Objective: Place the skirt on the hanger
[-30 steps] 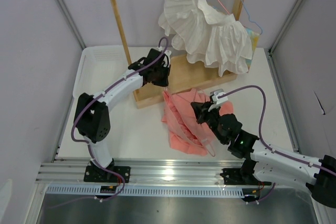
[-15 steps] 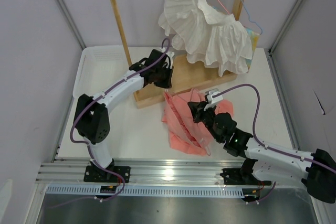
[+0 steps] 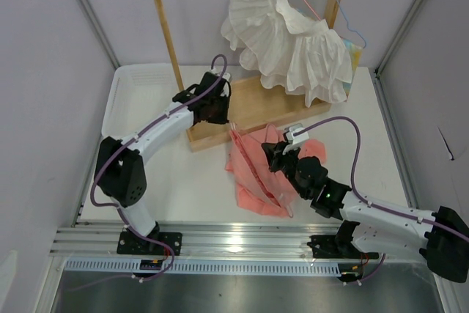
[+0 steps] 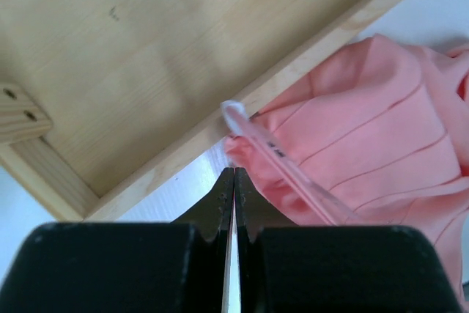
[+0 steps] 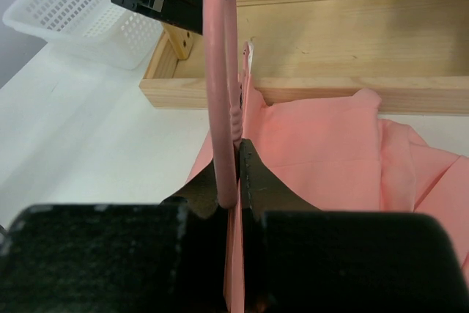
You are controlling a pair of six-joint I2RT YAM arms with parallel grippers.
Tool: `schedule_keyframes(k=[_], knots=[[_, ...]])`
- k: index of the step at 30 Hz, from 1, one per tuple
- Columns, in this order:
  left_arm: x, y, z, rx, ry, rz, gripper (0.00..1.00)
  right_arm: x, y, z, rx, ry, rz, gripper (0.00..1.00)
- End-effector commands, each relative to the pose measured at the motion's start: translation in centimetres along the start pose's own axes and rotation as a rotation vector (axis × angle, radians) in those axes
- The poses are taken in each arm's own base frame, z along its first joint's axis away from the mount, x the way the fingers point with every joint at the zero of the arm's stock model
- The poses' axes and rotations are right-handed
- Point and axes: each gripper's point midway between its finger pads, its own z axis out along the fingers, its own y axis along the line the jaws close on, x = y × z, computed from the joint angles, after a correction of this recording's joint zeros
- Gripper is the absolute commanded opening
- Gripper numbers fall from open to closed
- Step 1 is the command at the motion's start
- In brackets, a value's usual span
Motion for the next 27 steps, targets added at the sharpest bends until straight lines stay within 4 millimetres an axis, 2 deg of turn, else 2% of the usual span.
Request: schedule_keyframes(k=[1,3,8,13,22,27], knots=[[-0.3,1.3,0.2,-0.028,-0.028,-0.078,0.09,-2.6,-0.1,-0.2,0.025,-0.059,0.043,0.00],[0.7,1.8,1.0,-0.033,-0.007,-0.104,0.12,-2.5,-0.3,-0.3,0.028,-0.054,0.044,0.00],[1.4,1.1,2.7,0.045,-0.001,-0.166,0.19,-2.5,-0.2,-0.5,0.020,-0.061,0.049,0.00],[0.6,-0.8,3.2,0.165,-0.050,-0.241,0.28,-2.4,-0.2,-0.5,0.021,-0.057,0.047,0.00],[-0.3,-0.8,3.6,0.194,-0.111,-0.271,0.30,-2.4,-0.2,-0.5,0.017,-0.057,0.051,0.00],[0.3,0.0,3.8,0.196,-0.125,-0.297,0.29,-2.4,-0.2,-0.5,0.017,-0.056,0.050,0.00]])
